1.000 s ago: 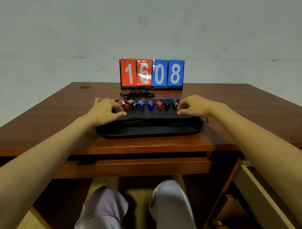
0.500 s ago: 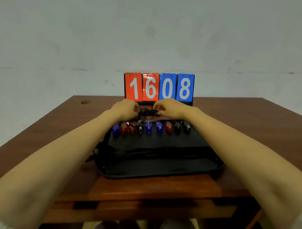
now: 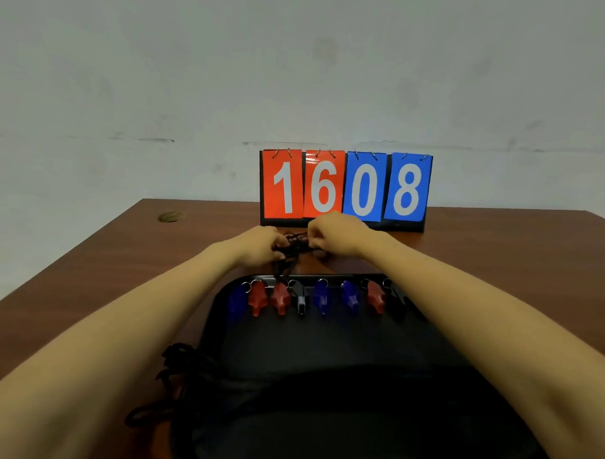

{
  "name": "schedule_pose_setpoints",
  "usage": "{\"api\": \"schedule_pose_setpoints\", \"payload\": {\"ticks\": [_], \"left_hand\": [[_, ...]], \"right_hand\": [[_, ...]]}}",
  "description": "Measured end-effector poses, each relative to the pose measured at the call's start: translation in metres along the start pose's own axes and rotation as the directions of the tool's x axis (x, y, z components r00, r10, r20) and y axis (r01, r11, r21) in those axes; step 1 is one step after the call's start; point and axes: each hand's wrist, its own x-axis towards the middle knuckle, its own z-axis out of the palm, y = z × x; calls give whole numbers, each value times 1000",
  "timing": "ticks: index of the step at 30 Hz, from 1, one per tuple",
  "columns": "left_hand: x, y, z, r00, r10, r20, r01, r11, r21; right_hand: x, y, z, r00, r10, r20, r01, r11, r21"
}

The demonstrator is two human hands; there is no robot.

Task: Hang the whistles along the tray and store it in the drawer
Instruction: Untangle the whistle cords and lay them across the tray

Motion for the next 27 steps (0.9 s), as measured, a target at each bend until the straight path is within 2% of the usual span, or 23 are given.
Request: {"api": "schedule_pose_setpoints", "payload": {"ticks": [3, 5, 6, 8, 11, 13, 15, 17, 18, 19, 20, 23, 25, 27], "left_hand": [[7, -5, 1, 996, -62, -57, 60, 998, -35], [11, -10, 1, 989, -113, -97, 107, 992, -66], [12, -12, 2, 982, -141, -122, 133, 989, -71], [13, -15, 3, 964, -193, -181, 175, 979, -107], [14, -15, 2, 922, -275, -274, 167, 918, -359], [13, -12, -2, 895, -353, -274, 122, 783, -610], [12, -11, -9, 873, -442, -208, 76, 542, -837], [8, -13, -17, 845, -513, -150, 33, 331, -943], [7, -16, -20, 830, -540, -138, 27, 287, -958], [5, -20, -21, 819, -557, -138, 50, 309, -950], [4, -24, -21, 820, -555, -142, 102, 385, -917], [0, -23, -13, 893, -439, -102, 257, 681, -686], [3, -14, -8, 929, -365, -61, 278, 798, -536], [10, -6, -4, 942, -334, -34, 291, 861, -417]], "right_hand": [[11, 5, 2, 971, 180, -155, -142, 964, 226], [14, 9, 0, 957, 230, -174, -166, 933, 319], [14, 12, -1, 969, 202, -145, -152, 942, 298], [11, 20, -2, 991, 124, -57, -117, 986, 122], [4, 31, 3, 992, 116, -58, -124, 977, -172], [0, 34, 7, 984, 132, -118, -160, 948, -275], [-3, 37, 10, 975, 169, -143, -208, 923, -325], [-6, 42, 11, 966, 231, -120, -258, 901, -348], [-9, 45, 11, 961, 259, -97, -276, 892, -358], [-12, 49, 10, 955, 287, -79, -296, 882, -367], [-15, 52, 9, 948, 313, -59, -312, 877, -366], [-19, 57, 6, 932, 358, -51, -354, 877, -325], [-15, 52, 5, 937, 336, -99, -350, 912, -216], [-7, 44, 3, 946, 304, -110, -309, 950, -33]]}}
